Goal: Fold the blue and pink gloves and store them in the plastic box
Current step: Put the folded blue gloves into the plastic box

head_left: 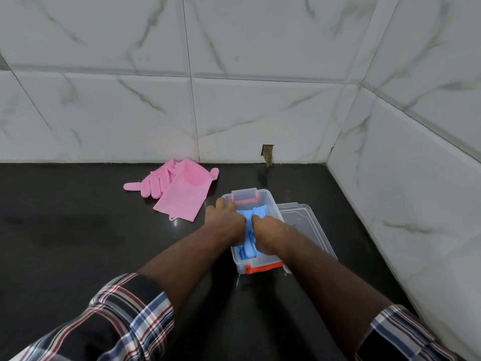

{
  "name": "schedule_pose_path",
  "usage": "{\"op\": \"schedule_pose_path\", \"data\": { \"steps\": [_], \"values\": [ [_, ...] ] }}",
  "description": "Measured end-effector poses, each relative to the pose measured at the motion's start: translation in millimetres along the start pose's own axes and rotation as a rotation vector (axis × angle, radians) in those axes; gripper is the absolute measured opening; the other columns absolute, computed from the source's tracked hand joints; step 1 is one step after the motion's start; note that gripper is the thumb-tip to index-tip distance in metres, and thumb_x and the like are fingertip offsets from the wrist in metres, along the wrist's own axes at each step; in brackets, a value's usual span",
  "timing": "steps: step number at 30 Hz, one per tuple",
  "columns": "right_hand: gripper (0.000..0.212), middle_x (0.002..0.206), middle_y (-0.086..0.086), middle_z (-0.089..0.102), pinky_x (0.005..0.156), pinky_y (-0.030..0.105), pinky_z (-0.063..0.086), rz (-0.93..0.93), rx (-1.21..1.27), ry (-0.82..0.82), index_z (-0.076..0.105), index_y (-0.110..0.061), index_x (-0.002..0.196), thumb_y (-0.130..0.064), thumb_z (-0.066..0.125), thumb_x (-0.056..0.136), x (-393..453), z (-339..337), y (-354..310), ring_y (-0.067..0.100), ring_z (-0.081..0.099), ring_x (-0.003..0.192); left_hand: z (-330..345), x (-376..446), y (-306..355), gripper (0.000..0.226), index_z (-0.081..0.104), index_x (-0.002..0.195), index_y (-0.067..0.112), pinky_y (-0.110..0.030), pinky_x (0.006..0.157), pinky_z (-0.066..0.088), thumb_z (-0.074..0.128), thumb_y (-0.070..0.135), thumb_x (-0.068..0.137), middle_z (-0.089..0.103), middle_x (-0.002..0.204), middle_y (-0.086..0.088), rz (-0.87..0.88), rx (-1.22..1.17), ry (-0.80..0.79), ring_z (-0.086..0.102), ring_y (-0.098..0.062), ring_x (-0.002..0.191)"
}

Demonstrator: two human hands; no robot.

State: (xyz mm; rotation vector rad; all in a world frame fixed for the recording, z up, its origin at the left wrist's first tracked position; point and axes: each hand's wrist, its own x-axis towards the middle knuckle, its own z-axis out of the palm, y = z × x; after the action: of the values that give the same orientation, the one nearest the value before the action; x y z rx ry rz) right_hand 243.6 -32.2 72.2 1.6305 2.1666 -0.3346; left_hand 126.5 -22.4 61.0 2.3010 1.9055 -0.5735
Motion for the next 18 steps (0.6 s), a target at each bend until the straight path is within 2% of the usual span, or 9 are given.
{"op": "schedule_pose_path", "data": {
  "steps": [3,5,7,9,12,15,18],
  "values": [
    [0.037,0.130,0.010,0.061,0.096,0.035,0.047,-0.065,0.012,0.130,0.055,-0.008,0.131,-0.021,0.053,0.096,-7,-17,15,0.028,0.058,0.118,-3,-4,-10,0.057,0.056,0.135,0.039,-0.046,0.103,0.032,0.058,0.065,0.085,0.034,0.149,-0.006,0.026,0.032,0.087,0.029,-0.031,0.131],
    [0.033,0.124,0.007,0.065,0.094,0.037,0.051,-0.063,0.035,0.296,0.063,-0.016,0.125,-0.024,0.055,0.093,-7,-28,28,0.026,0.060,0.112,-8,-5,-17,0.048,0.060,0.132,0.039,-0.046,0.099,0.031,0.054,0.061,0.090,0.042,0.143,-0.002,0.043,-0.014,0.145,0.032,-0.029,0.126],
    [0.030,0.119,0.004,0.065,0.090,0.039,0.052,-0.075,-0.020,0.381,0.065,-0.025,0.122,-0.029,0.057,0.094,-2,-31,35,0.023,0.057,0.107,-16,-6,-20,0.041,0.062,0.130,0.037,-0.045,0.096,0.032,0.054,0.053,0.093,0.050,0.138,0.001,0.087,-0.046,0.200,0.035,-0.026,0.123],
    [0.031,0.122,0.002,0.063,0.092,0.040,0.047,-0.136,-0.108,0.346,0.063,-0.033,0.125,-0.033,0.059,0.094,3,-26,39,0.023,0.051,0.111,-20,-6,-19,0.042,0.059,0.134,0.038,-0.047,0.099,0.031,0.059,0.049,0.093,0.053,0.140,0.004,0.164,-0.042,0.207,0.037,-0.024,0.127],
    [0.039,0.129,0.000,0.061,0.103,0.047,0.034,-0.175,-0.285,0.246,0.060,-0.033,0.131,-0.038,0.061,0.093,5,-19,43,0.024,0.042,0.125,-19,-5,-11,0.053,0.054,0.139,0.036,-0.051,0.107,0.029,0.065,0.046,0.088,0.054,0.140,0.003,0.251,0.015,0.102,0.043,-0.024,0.131],
    [0.038,0.135,0.001,0.059,0.114,0.057,0.019,-0.155,-0.377,0.213,0.062,-0.031,0.128,-0.040,0.064,0.090,8,-11,43,0.025,0.035,0.136,-14,0,-5,0.052,0.057,0.134,0.028,-0.054,0.110,0.028,0.072,0.042,0.086,0.059,0.132,0.000,0.230,0.063,-0.008,0.048,-0.025,0.128],
    [0.034,0.144,0.004,0.053,0.118,0.064,0.006,-0.124,-0.393,0.196,0.061,-0.030,0.126,-0.036,0.060,0.093,10,-5,42,0.029,0.023,0.146,-12,5,2,0.051,0.060,0.128,0.023,-0.059,0.111,0.022,0.076,0.041,0.083,0.061,0.125,-0.003,0.201,0.138,-0.023,0.050,-0.026,0.125]
  ]
}}
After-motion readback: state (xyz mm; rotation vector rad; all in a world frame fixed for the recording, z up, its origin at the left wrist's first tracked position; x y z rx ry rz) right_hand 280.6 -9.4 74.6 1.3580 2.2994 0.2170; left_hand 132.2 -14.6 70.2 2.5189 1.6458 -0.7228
